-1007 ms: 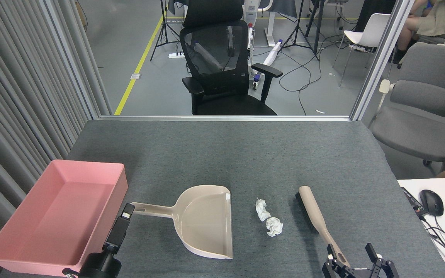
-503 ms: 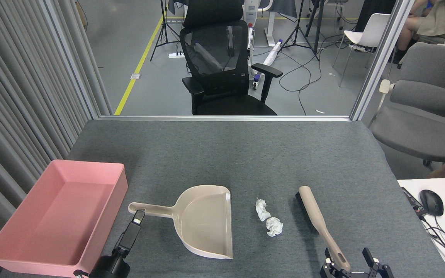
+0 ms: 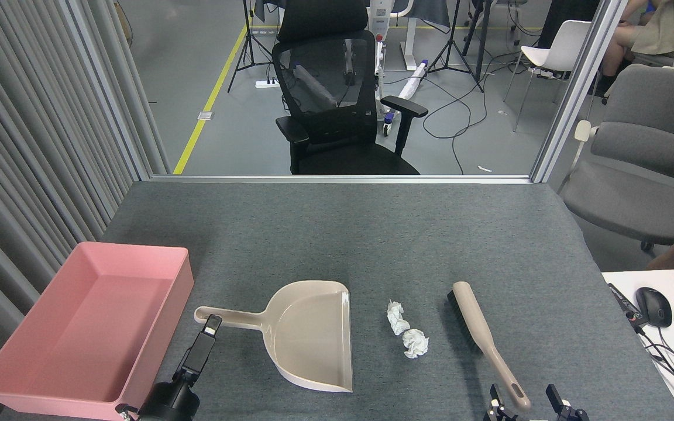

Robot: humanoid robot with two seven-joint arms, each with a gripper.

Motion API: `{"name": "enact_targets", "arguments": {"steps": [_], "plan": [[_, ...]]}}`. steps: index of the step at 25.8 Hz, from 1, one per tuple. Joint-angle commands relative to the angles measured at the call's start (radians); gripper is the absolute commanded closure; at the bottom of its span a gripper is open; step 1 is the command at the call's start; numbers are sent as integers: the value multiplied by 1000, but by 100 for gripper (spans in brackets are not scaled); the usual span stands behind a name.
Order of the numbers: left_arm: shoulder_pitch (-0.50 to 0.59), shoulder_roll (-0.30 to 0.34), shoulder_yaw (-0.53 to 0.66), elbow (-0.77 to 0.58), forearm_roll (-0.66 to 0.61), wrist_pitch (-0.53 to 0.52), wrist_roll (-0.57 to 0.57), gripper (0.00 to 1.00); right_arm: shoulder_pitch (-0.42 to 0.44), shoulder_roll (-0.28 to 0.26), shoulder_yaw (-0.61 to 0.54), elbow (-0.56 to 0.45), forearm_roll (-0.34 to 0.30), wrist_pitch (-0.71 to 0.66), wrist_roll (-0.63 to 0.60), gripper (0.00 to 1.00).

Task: Sweep and dump garbage into bin
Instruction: 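Close the left gripper on the dustpan handle and right gripper on brush handle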

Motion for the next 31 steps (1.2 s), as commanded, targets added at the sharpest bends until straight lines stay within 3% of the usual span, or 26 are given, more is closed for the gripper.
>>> {"name": "enact_targets", "arguments": {"steps": [1, 19, 24, 31], "plan": [[-1, 0, 1, 9, 1, -3, 0, 1, -2, 0, 1, 17, 1, -3, -9, 2], [-4, 0, 1, 10, 1, -14, 0, 1, -55, -9, 24, 89, 4, 3, -9, 3], [-4, -2, 1, 12, 1, -14, 0, 1, -66, -9, 24, 93, 4, 3, -9, 11], [-4, -2, 1, 9, 0, -14, 0, 1, -78, -9, 26, 97, 4, 3, -9, 11]]}}
